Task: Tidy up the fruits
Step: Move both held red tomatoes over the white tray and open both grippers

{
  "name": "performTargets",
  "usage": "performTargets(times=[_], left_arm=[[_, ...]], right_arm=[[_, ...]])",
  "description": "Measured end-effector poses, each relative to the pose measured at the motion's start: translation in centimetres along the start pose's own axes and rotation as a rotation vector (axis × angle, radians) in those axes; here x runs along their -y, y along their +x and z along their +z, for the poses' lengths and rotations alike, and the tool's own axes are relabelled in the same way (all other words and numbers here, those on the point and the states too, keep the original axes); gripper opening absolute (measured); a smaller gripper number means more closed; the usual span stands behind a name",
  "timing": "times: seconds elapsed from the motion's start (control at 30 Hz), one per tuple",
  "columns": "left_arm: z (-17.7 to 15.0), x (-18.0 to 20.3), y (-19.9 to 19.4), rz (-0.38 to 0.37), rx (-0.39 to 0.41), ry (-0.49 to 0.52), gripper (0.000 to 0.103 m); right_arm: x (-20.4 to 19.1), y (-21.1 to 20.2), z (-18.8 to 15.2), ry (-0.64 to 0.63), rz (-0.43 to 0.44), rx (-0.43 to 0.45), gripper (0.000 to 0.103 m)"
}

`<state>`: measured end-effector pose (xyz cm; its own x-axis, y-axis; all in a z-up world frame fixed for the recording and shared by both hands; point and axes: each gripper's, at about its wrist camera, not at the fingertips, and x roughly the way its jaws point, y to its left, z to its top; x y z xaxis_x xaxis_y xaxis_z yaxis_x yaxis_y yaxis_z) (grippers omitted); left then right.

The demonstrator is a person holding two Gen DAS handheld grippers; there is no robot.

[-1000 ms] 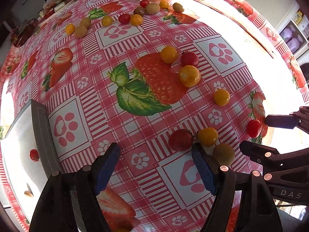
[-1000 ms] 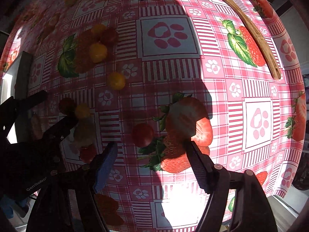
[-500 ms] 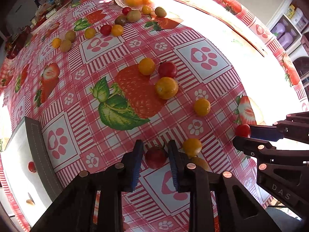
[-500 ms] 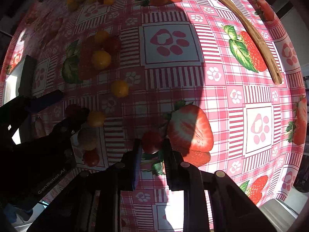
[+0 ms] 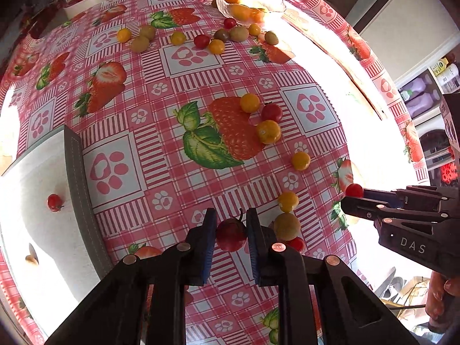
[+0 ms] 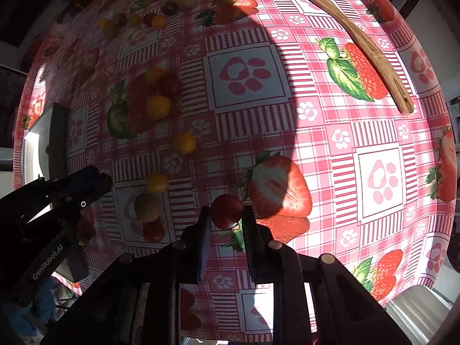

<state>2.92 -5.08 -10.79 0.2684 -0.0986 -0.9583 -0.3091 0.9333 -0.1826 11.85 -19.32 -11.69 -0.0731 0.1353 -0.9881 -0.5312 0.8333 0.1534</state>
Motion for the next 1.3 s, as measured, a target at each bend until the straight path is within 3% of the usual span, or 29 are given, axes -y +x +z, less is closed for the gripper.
performTargets(times=[0.13, 0.6, 1.0, 1.3], left_arm=[[-1.8, -4.1, -1.4, 0.003, 0.029, -0.046, 0.022], [-5.2, -11.3, -4.7, 0.053, 0.085, -0.221, 0.022], [-9.7, -19.6, -5.9, 0.154, 0.092, -0.409, 0.022], [-13.5, -24.6, -4.6, 0.263, 0.036, -0.501, 0.022]], right_arm=[[-1.7, -0.9, 0.2, -0.018, 0.006, 0.008, 0.024], [-9.6, -2.2, 1.2, -0.190, 0.023, 0.018, 0.024], [-21.0, 0.8, 2.2, -0.384, 0.068, -0.012, 0.024], [-29.5, 3.8, 2.7, -0.528, 0.097, -0.063, 0.024]])
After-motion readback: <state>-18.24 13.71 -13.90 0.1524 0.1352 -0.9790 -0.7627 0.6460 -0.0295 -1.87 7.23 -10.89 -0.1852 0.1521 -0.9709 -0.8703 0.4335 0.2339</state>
